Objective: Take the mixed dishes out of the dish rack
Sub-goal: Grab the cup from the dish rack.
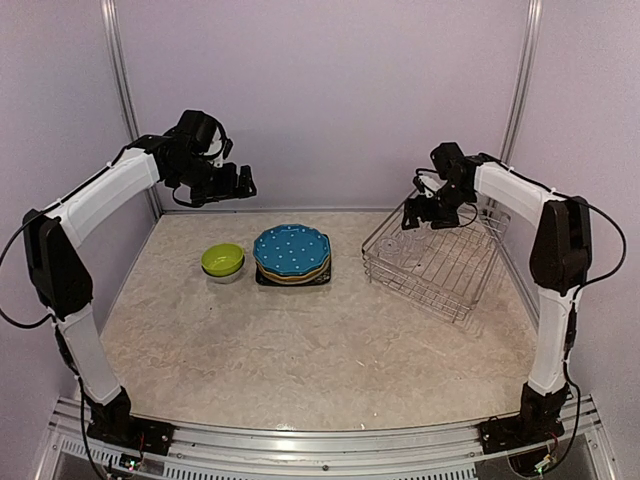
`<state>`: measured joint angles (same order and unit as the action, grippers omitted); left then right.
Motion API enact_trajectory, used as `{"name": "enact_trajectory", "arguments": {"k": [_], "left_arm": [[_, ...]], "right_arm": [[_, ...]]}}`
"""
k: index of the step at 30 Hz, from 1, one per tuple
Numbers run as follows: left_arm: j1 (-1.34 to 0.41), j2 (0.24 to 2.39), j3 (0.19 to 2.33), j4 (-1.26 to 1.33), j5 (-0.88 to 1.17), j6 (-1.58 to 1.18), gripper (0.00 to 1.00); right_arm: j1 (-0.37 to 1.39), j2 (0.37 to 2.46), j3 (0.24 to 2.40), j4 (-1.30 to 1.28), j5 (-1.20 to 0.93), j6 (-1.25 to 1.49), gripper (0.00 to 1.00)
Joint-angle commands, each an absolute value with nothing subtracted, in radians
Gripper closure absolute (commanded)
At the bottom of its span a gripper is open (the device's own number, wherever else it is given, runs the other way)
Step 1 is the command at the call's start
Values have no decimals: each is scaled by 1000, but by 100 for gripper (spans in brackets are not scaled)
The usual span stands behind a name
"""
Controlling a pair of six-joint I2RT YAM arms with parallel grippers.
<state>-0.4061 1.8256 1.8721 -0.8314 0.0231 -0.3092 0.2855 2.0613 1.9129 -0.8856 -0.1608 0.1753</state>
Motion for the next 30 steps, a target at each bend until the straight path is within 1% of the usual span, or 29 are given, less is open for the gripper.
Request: {"name": "enact_trajectory", "arguments": {"k": [1,11,18,24,30], "left_arm": [[-399,1802,1853,-828,39,-310,1],[-394,1814,1835,-828,45,-313,1],[-393,1827,1836,-835,44,-306,1],[-390,1827,1836,-838,38,-299,1],[-387,1828,1841,-831,43,-299,1]], "right_arm": [[307,2116,1950,-920,-103,155,9],[320,2176,1948,-885,-29,167,12],[320,2221,1986,-851,-43,162,16],[320,2249,2022,-860,-52,151,26],[320,2223,2021,-877,-51,149,41]]}}
